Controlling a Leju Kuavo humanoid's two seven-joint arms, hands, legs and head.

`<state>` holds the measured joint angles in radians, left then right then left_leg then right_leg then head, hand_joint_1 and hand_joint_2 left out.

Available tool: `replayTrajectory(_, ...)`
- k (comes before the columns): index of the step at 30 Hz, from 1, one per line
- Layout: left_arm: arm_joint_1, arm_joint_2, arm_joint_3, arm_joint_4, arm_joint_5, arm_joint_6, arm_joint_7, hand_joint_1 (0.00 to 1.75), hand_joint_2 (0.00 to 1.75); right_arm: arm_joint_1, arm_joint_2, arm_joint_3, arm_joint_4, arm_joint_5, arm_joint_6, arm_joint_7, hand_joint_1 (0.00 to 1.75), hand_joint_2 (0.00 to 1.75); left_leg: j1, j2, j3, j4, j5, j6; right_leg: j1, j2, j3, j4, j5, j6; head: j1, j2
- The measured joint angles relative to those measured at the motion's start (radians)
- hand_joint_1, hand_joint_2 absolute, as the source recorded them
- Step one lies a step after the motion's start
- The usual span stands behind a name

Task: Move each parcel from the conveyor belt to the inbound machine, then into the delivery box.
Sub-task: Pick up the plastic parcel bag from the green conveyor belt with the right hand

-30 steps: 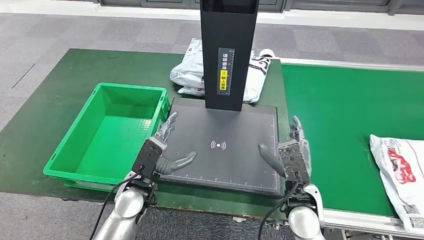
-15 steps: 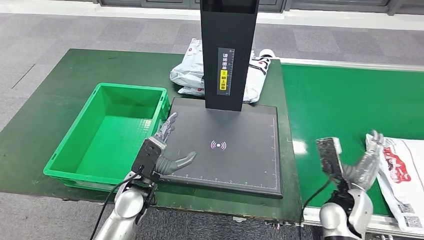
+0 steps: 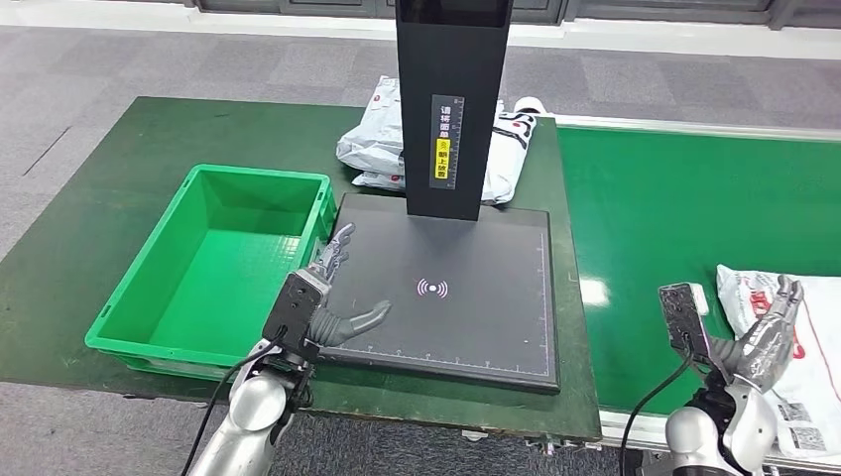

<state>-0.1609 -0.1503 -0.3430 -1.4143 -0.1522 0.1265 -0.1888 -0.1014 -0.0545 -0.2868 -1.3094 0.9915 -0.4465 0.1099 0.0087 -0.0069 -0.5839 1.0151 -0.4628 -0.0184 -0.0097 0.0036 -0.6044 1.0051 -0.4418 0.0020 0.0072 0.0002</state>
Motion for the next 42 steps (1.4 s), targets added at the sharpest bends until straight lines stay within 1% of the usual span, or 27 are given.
replayTrajectory(6, -0.016, 0.000, 0.000, 0.022, 0.010, -0.002, -0.001, 0.00, 1.75, 0.001, -0.009, -0.033, 0.058, 0.033, -0.024, -0.004, 0.00, 1.75, 0.000, 0.000, 0.000, 0.000, 0.000, 0.000, 0.000, 0.000, 0.000, 0.000, 0.000, 0.000, 0.000, 0.000)
replayTrajectory(15, -0.031, 0.000, 0.000, 0.046, 0.013, -0.004, -0.003, 0.00, 1.75, 0.013, -0.009, -0.034, 0.136, 0.074, -0.030, 0.000, 0.00, 1.75, 0.000, 0.000, 0.000, 0.000, 0.000, 0.000, 0.000, 0.000, 0.000, 0.000, 0.000, 0.000, 0.000, 0.000)
replayTrajectory(32, -0.035, 0.000, 0.000, 0.057, 0.013, -0.004, -0.003, 0.00, 1.75, 0.014, -0.009, -0.034, 0.166, 0.094, -0.030, 0.016, 0.00, 1.75, 0.000, 0.000, 0.000, 0.000, 0.000, 0.000, 0.000, 0.000, 0.000, 0.000, 0.000, 0.000, 0.000, 0.000)
replayTrajectory(34, -0.039, 0.000, 0.000, 0.063, 0.014, -0.006, -0.006, 0.00, 1.75, 0.007, -0.011, -0.034, 0.194, 0.138, -0.026, 0.049, 0.00, 1.75, 0.000, 0.000, 0.000, 0.000, 0.000, 0.000, 0.000, 0.000, 0.000, 0.000, 0.000, 0.000, 0.000, 0.000)
replayTrajectory(38, -0.072, 0.000, 0.000, 0.102, 0.027, -0.016, -0.021, 0.00, 1.75, -0.043, -0.042, -0.034, 0.424, 0.391, 0.023, 0.264, 0.00, 1.75, 0.000, 0.000, 0.000, 0.000, 0.000, 0.000, 0.000, 0.000, 0.001, 0.000, 0.000, 0.000, 0.000, 0.000)
replayTrajectory(42, -0.073, 0.002, 0.000, 0.106, 0.027, -0.017, -0.021, 0.00, 1.75, -0.061, -0.057, -0.035, 0.488, 0.463, 0.074, 0.328, 0.00, 1.75, 0.000, 0.000, 0.000, 0.000, 0.000, 0.000, 0.000, 0.000, 0.001, 0.000, 0.000, 0.000, 0.000, 0.000)
